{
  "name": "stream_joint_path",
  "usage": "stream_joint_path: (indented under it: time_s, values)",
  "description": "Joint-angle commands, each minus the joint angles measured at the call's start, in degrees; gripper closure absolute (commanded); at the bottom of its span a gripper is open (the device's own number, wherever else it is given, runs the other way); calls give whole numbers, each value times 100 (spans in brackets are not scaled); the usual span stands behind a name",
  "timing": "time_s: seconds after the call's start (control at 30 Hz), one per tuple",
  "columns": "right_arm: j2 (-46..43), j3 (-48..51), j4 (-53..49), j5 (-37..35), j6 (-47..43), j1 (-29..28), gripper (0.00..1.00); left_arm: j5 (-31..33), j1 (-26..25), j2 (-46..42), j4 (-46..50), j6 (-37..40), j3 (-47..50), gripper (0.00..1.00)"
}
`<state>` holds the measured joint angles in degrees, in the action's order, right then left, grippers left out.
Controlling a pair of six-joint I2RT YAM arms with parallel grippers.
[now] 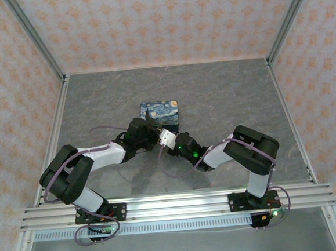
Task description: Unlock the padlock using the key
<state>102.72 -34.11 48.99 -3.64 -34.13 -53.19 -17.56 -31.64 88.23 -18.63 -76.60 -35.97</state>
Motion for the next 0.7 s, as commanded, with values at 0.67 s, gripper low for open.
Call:
stream_joint_path:
  time_s: [0.67]
  values:
    - [-75, -456, -194, 640, 3314, 318, 100, -102, -35, -5, 61, 30, -156, 98]
